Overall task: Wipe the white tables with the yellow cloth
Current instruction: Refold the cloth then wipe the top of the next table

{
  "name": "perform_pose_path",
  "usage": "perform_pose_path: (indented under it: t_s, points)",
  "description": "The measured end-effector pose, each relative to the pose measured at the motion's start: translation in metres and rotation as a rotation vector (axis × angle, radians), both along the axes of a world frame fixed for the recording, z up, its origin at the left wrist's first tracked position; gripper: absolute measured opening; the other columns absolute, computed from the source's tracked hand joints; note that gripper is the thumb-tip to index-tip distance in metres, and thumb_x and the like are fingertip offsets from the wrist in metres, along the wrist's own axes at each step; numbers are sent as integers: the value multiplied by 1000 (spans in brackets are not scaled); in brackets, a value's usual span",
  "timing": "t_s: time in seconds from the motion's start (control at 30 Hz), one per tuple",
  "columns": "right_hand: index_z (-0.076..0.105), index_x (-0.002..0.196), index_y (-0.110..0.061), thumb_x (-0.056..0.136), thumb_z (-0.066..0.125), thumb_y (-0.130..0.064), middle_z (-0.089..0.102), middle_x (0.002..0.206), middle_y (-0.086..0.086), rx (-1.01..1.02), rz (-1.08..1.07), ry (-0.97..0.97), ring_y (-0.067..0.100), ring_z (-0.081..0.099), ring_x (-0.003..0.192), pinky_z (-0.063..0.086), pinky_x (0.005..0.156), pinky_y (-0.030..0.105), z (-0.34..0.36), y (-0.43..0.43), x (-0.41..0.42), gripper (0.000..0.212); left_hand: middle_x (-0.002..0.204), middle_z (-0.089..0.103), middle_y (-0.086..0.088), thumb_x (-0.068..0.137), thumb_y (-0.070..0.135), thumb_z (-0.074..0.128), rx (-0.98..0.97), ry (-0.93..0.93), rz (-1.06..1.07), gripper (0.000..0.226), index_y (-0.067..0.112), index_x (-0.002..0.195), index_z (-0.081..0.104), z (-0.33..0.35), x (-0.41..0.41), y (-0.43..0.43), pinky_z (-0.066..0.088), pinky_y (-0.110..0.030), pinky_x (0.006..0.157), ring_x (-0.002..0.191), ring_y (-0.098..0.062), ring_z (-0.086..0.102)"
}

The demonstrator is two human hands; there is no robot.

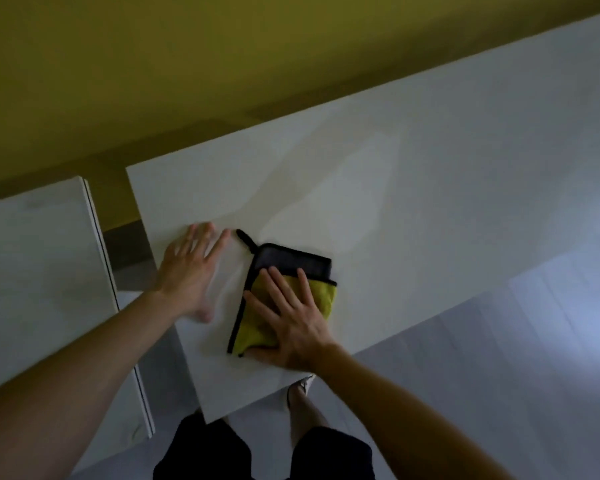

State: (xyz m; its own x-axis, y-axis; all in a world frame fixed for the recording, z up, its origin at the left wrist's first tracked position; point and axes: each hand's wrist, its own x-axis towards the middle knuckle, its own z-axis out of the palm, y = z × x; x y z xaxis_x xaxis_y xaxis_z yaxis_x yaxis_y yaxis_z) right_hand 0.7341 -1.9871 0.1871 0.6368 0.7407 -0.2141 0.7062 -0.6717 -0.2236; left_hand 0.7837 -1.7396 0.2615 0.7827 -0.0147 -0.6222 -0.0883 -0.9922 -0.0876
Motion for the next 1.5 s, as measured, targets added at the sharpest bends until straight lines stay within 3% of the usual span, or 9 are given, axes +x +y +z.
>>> perform_pose_path:
  t_s: [0.07, 0.17, 0.33, 0.67, 0.8, 0.93, 1.1, 1.27, 1.5]
  points:
    - [16, 173, -38, 87, 40, -97, -11, 181, 14, 44, 73, -33, 34, -14, 167, 1, 129, 72, -4, -18, 32, 107, 175, -34, -12, 57, 64, 100, -19, 7, 14, 175, 20, 166, -30, 0, 0, 0, 13, -59, 135, 164, -41, -23]
    - [35, 170, -29, 80, 54, -98, 7, 179, 23, 155, -278, -137, 41, 3, 167, 12, 129, 70, -13, -50, 118, 115, 172, -40, -13, 61, 62, 99, -29, 24, 24, 174, 18, 165, -33, -1, 0, -1, 8, -60, 135, 162, -40, -28]
    - [10, 173, -9, 81, 29, -106, 3, 181, 18, -25, -626, -129, 37, -1, 168, 4, 132, 65, -9, -59, 216, 135, 170, -43, -13, 60, 64, 99, -29, 19, 27, 176, 18, 163, -37, -9, 1, 1, 9, -61, 135, 160, -39, -31]
    - [39, 167, -11, 83, 58, -91, 17, 179, 17, 215, 101, -44, 37, 7, 168, 14, 129, 68, -9, 14, 90, 118, 180, -15, -7, 50, 54, 106, -67, -104, 28, 171, 24, 171, -10, -5, -2, 8, 19, -55, 135, 168, -34, -7]
    - [44, 162, -13, 74, 53, -103, 25, 177, 17, 123, -205, -181, 36, 15, 167, 11, 130, 68, -6, 0, 198, 127, 179, -24, -12, 60, 68, 96, -53, -18, -18, 164, 19, 170, -15, 10, 4, 1, 21, -56, 133, 167, -38, -12]
    - [15, 172, -11, 72, 31, -112, 7, 181, 15, -128, -322, -151, 32, 2, 168, 5, 131, 67, 5, 0, 267, 143, 177, 15, -11, 72, 76, 86, -133, -156, 59, 135, 26, 170, 10, 19, 30, 17, 37, -50, 125, 162, -34, 23]
    - [21, 172, -8, 82, 44, -99, 9, 179, 22, -19, -252, -120, 40, 2, 167, 10, 131, 66, 2, 36, 202, 130, 174, -26, -26, 45, 86, 90, -22, -68, 273, 180, 23, 168, -25, -3, 70, 36, 17, -70, 130, 164, -51, -14]
    - [17, 174, -17, 93, 37, -90, -1, 181, 16, 3, 63, -33, 37, -11, 167, 3, 132, 66, 6, 84, 157, 111, 174, -17, -32, 86, 40, 81, 25, -169, 258, 132, 22, 169, -21, -14, 73, 36, 26, -69, 127, 164, -53, -5]
    - [19, 174, -23, 98, 42, -76, 2, 181, 18, 39, 209, -48, 39, -5, 168, 7, 130, 67, -7, 67, 195, 96, 170, -29, -34, 46, 78, 96, 90, 35, 319, 184, 16, 162, -32, -3, 86, 20, 24, -67, 129, 162, -57, -12]
